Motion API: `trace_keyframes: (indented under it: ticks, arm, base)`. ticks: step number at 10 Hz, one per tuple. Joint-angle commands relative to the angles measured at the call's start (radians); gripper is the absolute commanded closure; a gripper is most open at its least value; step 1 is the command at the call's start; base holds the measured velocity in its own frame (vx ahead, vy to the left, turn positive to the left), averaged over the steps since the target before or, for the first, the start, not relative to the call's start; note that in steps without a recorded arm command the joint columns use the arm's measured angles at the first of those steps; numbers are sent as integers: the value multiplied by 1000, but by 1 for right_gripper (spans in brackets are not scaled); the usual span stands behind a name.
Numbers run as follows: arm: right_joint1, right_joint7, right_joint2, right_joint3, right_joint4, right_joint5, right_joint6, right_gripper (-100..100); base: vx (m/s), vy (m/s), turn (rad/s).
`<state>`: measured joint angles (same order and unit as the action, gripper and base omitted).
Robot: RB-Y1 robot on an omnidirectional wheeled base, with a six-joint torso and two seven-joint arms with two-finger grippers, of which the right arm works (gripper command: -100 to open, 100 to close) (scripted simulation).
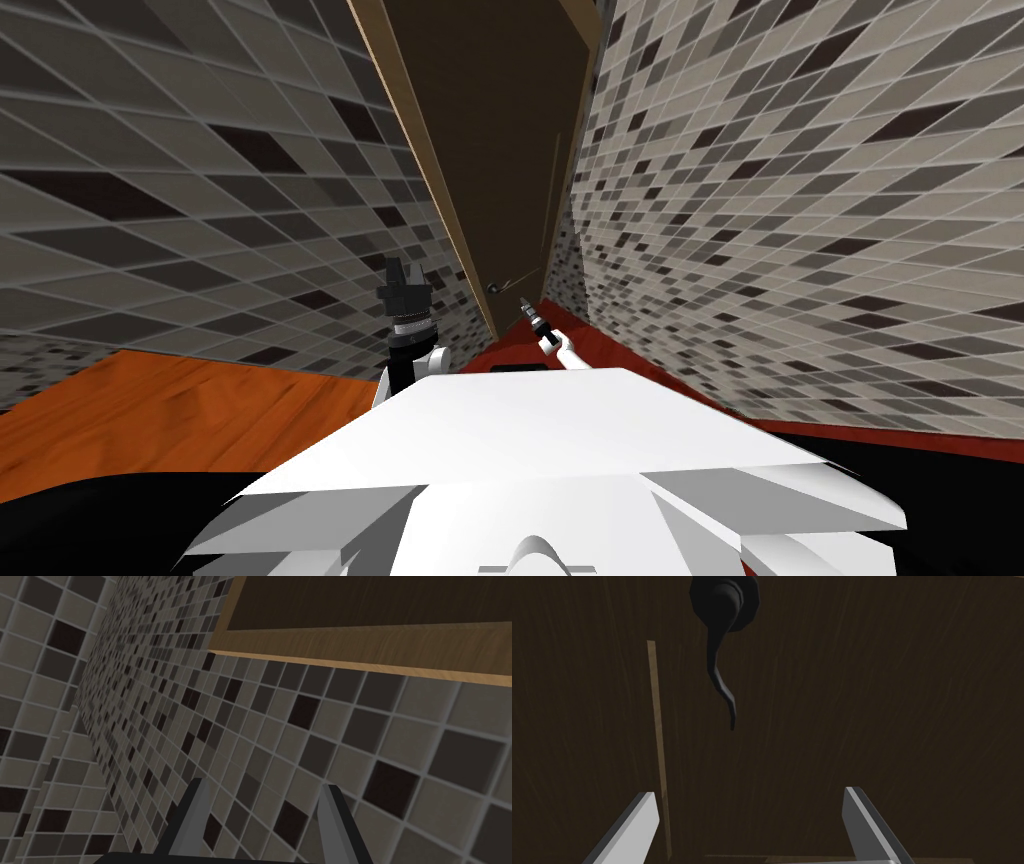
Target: Push the door open
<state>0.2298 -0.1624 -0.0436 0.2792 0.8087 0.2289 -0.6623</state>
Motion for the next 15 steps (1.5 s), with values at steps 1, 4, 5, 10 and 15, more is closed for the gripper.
trace_keyframes:
  ticks: [1, 4, 5, 10, 15]
  arm:
    - [17, -6, 10, 10, -34, 8, -4, -100]
    - [66, -17, 43, 30, -130, 25, -21, -100]
    - [73, -19, 50, 33, -143, 28, -23, -100]
    - [102, -14, 32, 32, -203, 29, -38, -100]
    - [103, -6, 36, 23, -207, 22, -37, -100]
  base:
    - [91, -44, 120]
    - [116, -75, 138]
    - [98, -78, 108]
    - [89, -1, 57]
    - [164, 117, 27]
